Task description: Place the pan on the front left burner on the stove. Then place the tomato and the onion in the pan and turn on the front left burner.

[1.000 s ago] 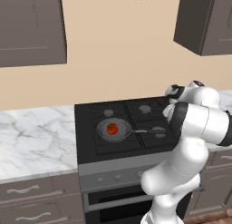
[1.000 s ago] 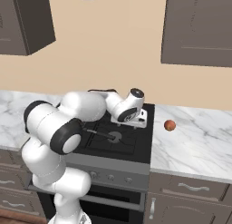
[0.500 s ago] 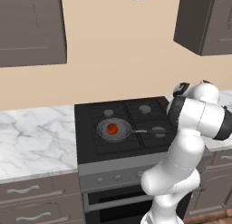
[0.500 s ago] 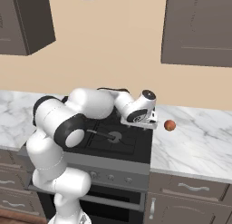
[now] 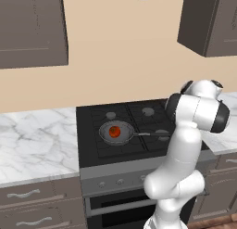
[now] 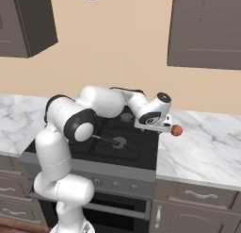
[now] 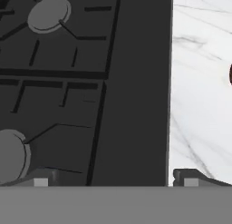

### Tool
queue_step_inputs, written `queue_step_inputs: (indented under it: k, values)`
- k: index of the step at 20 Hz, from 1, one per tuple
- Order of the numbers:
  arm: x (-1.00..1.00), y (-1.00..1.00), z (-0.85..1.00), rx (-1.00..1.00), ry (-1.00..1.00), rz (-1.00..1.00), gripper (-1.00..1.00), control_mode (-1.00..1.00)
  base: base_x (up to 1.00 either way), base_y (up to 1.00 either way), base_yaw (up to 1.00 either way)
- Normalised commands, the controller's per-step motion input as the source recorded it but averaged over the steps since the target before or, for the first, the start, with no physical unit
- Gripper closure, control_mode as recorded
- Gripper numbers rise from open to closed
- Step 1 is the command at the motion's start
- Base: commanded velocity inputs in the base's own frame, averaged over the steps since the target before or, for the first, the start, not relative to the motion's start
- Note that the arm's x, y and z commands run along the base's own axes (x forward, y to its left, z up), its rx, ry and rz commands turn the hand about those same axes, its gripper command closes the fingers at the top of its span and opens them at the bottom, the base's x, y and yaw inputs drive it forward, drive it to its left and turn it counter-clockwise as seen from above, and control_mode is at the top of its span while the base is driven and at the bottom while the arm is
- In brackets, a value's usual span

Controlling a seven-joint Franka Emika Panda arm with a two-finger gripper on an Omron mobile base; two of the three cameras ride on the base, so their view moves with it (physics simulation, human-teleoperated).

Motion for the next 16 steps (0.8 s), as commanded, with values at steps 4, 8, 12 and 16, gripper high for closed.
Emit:
queue_step_inputs:
  k: [4,8,12,16]
  values:
    - [0.12,-0.42,0.0,0.0,0.0,0.0,-1.0,-1.0,0.0,0.0,0.0]
    - [0.02,-0.45,0.0,0.0,-0.02,0.01,-1.0,-1.0,0.0,0.0,0.0]
    - [0.09,-0.34,0.0,0.0,-0.01,0.02,-1.0,-1.0,0.0,0.0,0.0]
    - [0.18,-0.25,0.0,0.0,-0.02,0.01,-1.0,-1.0,0.0,0.0,0.0]
